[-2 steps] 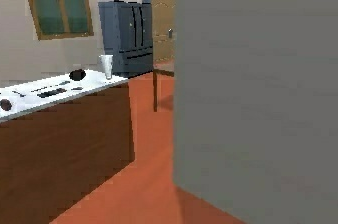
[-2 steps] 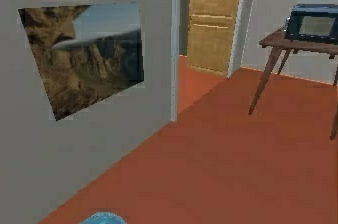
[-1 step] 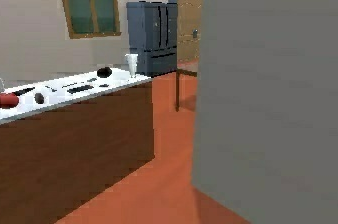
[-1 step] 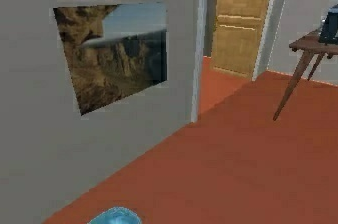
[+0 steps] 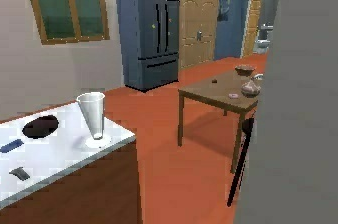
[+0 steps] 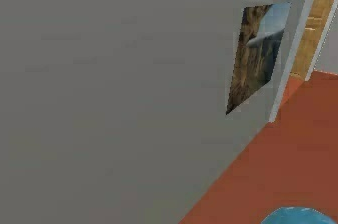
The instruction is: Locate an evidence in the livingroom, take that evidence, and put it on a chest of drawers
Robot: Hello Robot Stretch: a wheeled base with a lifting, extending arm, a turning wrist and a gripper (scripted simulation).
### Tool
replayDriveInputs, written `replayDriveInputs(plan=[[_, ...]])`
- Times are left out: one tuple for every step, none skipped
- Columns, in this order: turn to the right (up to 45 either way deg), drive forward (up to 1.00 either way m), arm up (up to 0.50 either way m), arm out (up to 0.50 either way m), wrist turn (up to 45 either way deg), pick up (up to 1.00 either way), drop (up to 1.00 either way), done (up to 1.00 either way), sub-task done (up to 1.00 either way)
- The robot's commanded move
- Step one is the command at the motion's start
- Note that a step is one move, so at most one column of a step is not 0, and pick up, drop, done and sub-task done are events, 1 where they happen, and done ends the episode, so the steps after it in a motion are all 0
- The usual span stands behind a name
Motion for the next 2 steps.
replayDriveInputs(plan=[[-3.0, 0.0, 0.0, 0.0, 0.0, 0.0, 0.0, 0.0, 0.0], [0.0, 0.7, 0.0, 0.0, 0.0, 0.0, 0.0, 0.0, 0.0]])
